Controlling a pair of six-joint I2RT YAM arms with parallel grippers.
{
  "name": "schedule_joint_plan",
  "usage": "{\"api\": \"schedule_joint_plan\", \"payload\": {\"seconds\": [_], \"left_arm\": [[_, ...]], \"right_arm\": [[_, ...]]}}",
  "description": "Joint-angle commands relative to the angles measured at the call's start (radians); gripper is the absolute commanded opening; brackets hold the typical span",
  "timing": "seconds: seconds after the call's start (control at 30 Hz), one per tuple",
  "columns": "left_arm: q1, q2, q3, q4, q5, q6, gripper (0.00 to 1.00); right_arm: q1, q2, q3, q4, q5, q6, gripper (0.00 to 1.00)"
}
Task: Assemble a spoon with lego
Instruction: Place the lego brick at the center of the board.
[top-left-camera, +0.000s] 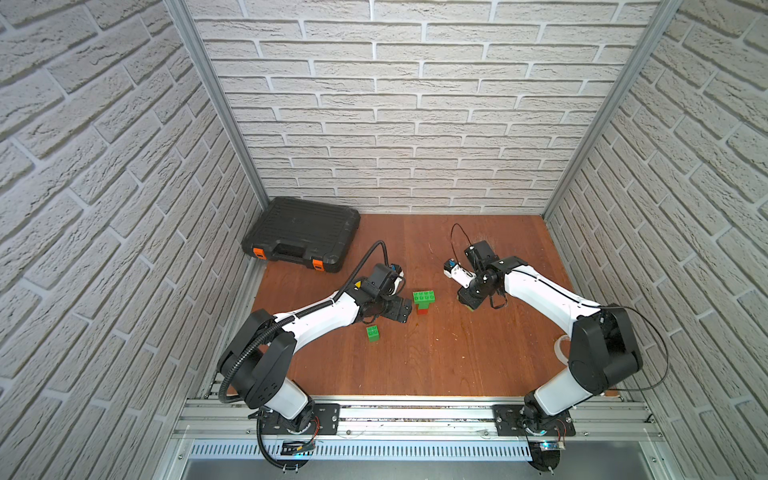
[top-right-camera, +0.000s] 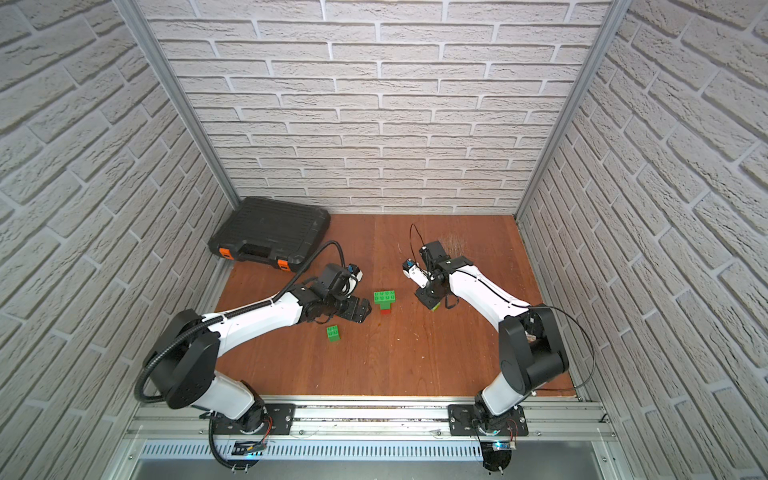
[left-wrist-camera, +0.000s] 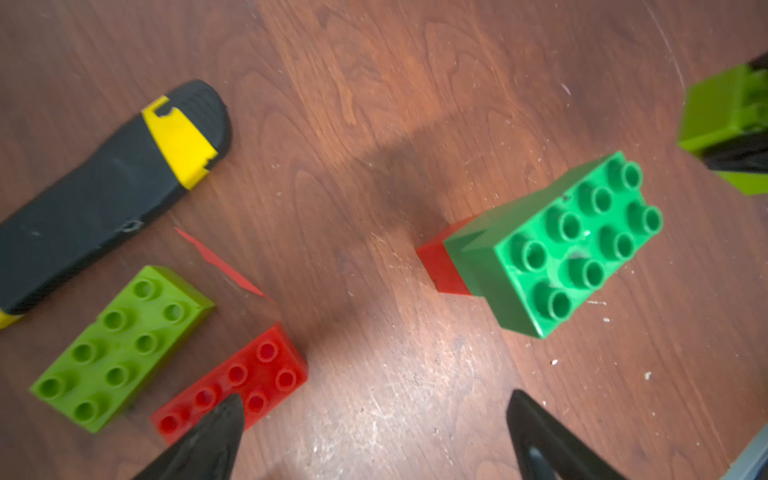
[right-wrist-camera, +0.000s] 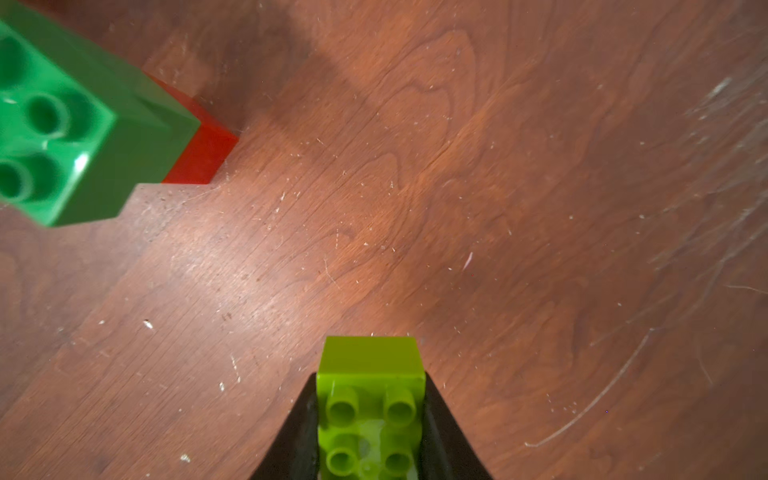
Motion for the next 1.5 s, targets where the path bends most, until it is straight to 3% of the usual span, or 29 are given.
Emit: {"api": "schedule_joint_plan", "payload": {"seconds": [0.0, 0.93, 1.2, 1.47], "left_arm": [[-0.006, 0.028, 0.036, 0.015, 0.002, -0.001, 0.98], [0.066, 0.079, 0.036, 0.106, 0.057, -0.121, 0.98], [0.079, 0.046, -0.016, 0.114, 0.063, -0.082, 0.98], [0.03, 0.03, -0.021, 0.099, 0.047, -0.008, 0.98]], "right_arm": [[-0.001, 0.018, -0.01, 0.053, -0.033, -0.002, 0.19], [0.019, 0.134, -0.069, 0.097, -0.033, -0.043, 0.22], [0.021, 0.137, -0.073, 0.099, -0.038, -0.039, 0.32], [0.022, 0.133, -0.067, 0.095, -0.036, -0.033, 0.5]]}}
